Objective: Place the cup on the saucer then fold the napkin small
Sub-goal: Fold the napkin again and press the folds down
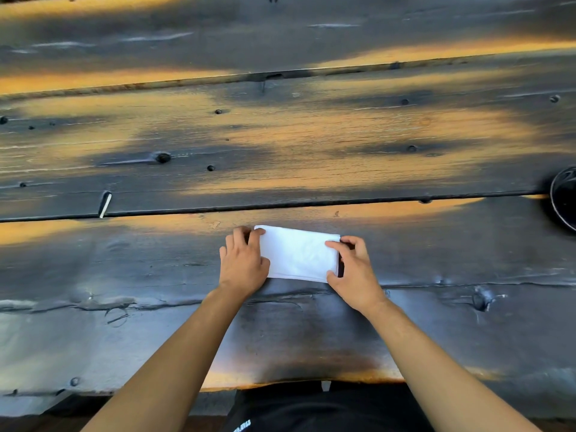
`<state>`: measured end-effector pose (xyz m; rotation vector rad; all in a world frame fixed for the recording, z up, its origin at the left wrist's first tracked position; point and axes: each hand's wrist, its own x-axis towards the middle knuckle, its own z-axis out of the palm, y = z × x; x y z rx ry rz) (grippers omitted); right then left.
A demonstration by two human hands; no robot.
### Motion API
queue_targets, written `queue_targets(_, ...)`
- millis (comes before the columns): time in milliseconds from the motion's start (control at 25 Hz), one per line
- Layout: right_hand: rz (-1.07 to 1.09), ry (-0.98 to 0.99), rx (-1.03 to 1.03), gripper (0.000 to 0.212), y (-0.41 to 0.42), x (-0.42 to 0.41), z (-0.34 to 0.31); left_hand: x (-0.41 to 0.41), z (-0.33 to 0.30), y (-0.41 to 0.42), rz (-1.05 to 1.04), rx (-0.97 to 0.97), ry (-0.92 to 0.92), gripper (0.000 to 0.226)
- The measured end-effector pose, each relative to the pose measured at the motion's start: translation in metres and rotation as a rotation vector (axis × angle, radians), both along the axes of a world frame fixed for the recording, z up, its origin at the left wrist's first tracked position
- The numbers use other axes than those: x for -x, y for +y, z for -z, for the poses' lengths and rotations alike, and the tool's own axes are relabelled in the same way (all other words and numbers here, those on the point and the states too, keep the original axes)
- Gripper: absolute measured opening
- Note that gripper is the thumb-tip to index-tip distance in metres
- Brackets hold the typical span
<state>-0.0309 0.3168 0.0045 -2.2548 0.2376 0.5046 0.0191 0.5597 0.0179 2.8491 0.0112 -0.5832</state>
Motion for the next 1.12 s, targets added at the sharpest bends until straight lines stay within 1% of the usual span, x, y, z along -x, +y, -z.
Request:
queue_targets(80,-0.046,-0.026,0.163,0.062,0.003,0.001,-0.001,0.002,0.002,0.001,0.086,-0.094,0.014,0.064)
queue_targets(160,-0.058,-0.034,0.263,0.064,0.005,0.002,-0.005,0.004,0.004,0.001,0.14,-0.138,0.008,0.065)
queue_targets(280,-0.077,-0.022,0.316,0.065,0.008,0.002,-0.007,0.003,0.003,0.002,0.173,-0.153,-0.127,0.067)
queue_targets(360,-0.096,-0.026,0.332,0.064,0.009,-0.001,-0.009,0.003,0.003,0.001,0.264,-0.176,-0.223,0.07)
queue_targets(440,-0.119,-0.042,0.353,0.064,0.006,-0.004,-0.011,0.003,0.006,0.0,0.435,-0.195,-0.212,0.075)
queue_targets(520,-0.139,-0.057,0.382,0.065,0.0,-0.008,-0.012,0.003,0.014,-0.001,0.52,-0.178,-0.142,0.074)
queue_targets(640,-0.138,-0.077,0.406,0.065,-0.01,-0.019,-0.013,0.0,0.023,-0.001,0.457,-0.118,-0.05,0.069)
queue_targets(840,-0.115,-0.097,0.476,0.064,-0.001,-0.035,-0.016,0.007,0.034,0.005,0.451,-0.075,-0.164,0.065)
queue_targets(920,-0.044,-0.179,0.504,0.056,0.012,-0.04,-0.019,0.006,0.037,0.005,0.447,-0.075,-0.188,0.066)
queue_targets(1000,-0.005,-0.313,0.453,0.044,0.037,-0.048,-0.019,0.005,0.041,0.005,0.429,-0.066,-0.212,0.067)
queue_targets(1080,-0.096,-0.369,0.361,0.041,0.072,-0.055,-0.018,0.006,0.045,0.005,0.424,-0.051,-0.232,0.067)
queue_targets(1120,-0.188,-0.349,0.346,0.046,0.091,-0.057,-0.014,0.007,0.047,0.006,0.428,-0.043,-0.233,0.068)
